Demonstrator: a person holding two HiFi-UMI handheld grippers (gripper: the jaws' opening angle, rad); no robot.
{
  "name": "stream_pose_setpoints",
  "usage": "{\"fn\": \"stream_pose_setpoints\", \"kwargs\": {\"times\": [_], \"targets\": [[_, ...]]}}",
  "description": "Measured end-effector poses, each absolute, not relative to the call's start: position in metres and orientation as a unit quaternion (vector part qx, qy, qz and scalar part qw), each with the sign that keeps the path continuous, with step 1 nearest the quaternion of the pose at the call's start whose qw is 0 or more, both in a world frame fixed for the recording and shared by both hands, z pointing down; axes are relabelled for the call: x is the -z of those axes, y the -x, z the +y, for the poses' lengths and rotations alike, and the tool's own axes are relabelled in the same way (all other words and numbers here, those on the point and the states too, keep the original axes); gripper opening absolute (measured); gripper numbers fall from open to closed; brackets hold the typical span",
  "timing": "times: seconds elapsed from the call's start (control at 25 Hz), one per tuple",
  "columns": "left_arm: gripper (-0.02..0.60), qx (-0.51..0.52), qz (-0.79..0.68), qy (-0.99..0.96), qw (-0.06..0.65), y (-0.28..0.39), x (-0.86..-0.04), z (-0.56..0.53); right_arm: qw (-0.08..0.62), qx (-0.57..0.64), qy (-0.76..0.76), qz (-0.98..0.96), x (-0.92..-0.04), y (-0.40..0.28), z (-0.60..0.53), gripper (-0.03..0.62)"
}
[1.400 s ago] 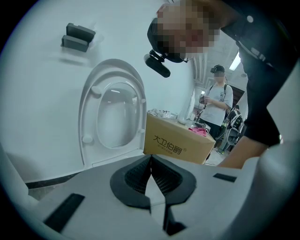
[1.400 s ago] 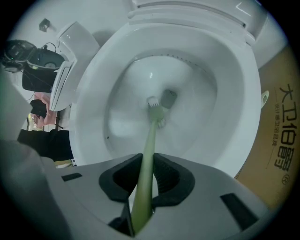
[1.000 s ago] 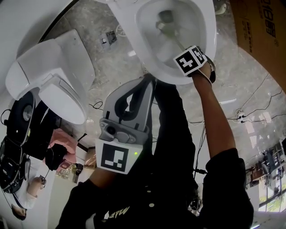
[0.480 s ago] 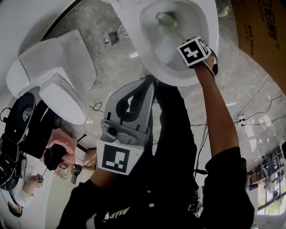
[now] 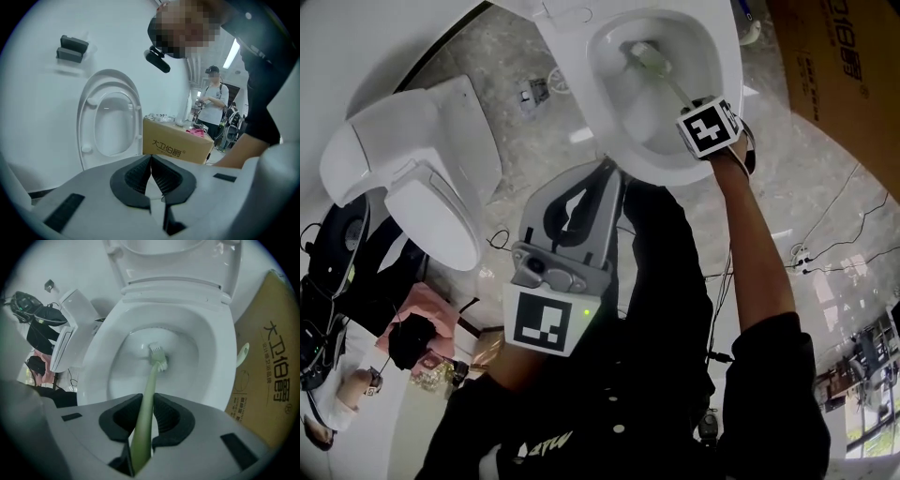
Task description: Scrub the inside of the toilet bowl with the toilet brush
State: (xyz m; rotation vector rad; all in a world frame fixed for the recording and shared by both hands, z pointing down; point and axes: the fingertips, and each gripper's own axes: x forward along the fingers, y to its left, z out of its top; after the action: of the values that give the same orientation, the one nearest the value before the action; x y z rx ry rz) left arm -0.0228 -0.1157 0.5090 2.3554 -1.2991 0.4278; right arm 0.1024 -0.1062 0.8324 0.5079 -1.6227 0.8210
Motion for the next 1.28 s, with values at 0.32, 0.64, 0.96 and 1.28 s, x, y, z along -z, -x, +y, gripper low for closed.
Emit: {"fn": "stream_pose_setpoints", "kwargs": {"times": [0.32,0.64,0.96,1.28], "targets": [[0.028,-0.158,-0.439,-0.865,0.184,0.005,-0.447,-0.106,0.55,-0.317,-0.251,-0.73,-0.72,-0.122,-0.085,0.089],[0.028,-0.161,-0.41,-0.89,0.12,-0.016,-0.36,-0.103,0.497,-0.271,-0.299,-0.768,-0.556,-0.142,-0.067,0.089],[0.028,-0.123,-0.404,-0.899,0.115,-0.029,-0.272,-0.103,0.408,-0.211,-0.374,-0.806,-0.396,-0.138,-0.072,0.089],[0.028,-0.088,-0.402,-0.908,0.077,-0.024,-0.182,-0.099,0.304,-0.13,-0.444,-0.833,-0.26,-0.127,-0.074,0.089]]}}
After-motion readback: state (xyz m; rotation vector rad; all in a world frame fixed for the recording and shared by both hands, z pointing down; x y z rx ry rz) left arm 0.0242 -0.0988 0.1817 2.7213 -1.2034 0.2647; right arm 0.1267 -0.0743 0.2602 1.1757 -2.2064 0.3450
